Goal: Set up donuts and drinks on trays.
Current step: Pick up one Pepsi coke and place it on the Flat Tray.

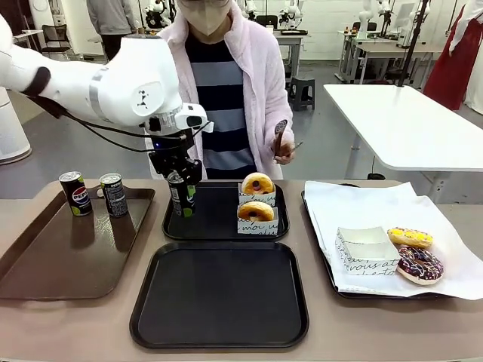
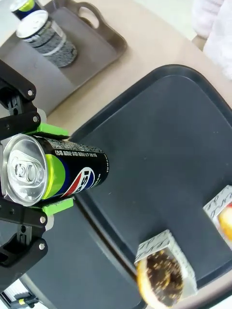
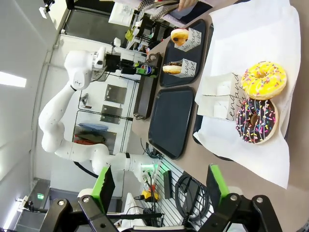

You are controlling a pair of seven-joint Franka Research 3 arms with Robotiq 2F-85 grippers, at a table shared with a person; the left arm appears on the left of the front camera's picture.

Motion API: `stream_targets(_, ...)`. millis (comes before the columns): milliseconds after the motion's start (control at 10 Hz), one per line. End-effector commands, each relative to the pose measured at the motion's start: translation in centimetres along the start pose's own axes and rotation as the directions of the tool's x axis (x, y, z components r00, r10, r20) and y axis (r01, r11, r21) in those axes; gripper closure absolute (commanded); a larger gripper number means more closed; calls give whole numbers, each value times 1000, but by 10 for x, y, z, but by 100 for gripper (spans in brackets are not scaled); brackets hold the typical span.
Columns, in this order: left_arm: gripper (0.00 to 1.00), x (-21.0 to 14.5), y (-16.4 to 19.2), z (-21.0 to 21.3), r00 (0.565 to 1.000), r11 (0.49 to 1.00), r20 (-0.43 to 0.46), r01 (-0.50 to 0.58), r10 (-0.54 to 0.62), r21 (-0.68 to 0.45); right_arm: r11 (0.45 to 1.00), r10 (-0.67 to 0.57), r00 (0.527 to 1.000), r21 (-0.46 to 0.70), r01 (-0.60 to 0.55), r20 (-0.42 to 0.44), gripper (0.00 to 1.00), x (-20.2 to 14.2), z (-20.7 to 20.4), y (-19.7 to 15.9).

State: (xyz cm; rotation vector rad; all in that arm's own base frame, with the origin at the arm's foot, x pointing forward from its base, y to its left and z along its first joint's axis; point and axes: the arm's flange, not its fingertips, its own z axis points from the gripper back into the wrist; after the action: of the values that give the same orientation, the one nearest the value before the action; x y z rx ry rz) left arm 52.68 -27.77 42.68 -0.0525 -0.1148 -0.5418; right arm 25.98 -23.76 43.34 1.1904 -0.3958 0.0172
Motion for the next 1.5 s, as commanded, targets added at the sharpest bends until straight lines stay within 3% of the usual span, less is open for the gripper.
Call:
stream_targets(0, 42, 15, 5, -7, 1000, 999, -5, -25, 25, 35, 1000, 12, 1000, 12, -12, 5, 0, 1, 1, 0)
stream_targets(200, 42, 25, 10, -27, 998, 998, -58, -24, 27, 50, 1000, 12, 1000, 12, -12, 5, 0, 1, 1, 0)
stream_targets(500, 38, 19, 11, -40, 998, 998, -61, -16, 19, 55, 1000, 12, 1000, 12, -12, 5, 0, 1, 1, 0)
stream_targets(600, 0, 21, 12, -39, 998, 999, -63, -5, 8, 51, 1000, 12, 1000, 12, -12, 5, 0, 1, 1, 0)
stream_targets(800, 0, 15, 8, -33, 999, 999, -53, 2, 0, 43, 1000, 12, 1000, 12, -12, 5, 0, 1, 1, 0)
stream_targets(900, 18, 11, 8, -29, 998, 999, -64, -2, 5, 51, 1000, 12, 1000, 12, -12, 5, 0, 1, 1, 0)
stream_targets(1100, 0, 5, 9, -16, 997, 998, -78, 19, -15, 53, 1000, 12, 1000, 12, -12, 5, 0, 1, 1, 0)
stream_targets(1300, 0, -21, -1, 9, 995, 997, -98, 29, -23, 65, 1000, 12, 1000, 12, -12, 5, 0, 1, 1, 0)
stream_targets(1400, 0, -44, -9, 27, 995, 995, -67, 75, -71, 63, 1000, 12, 1000, 12, -12, 5, 0, 1, 1, 0)
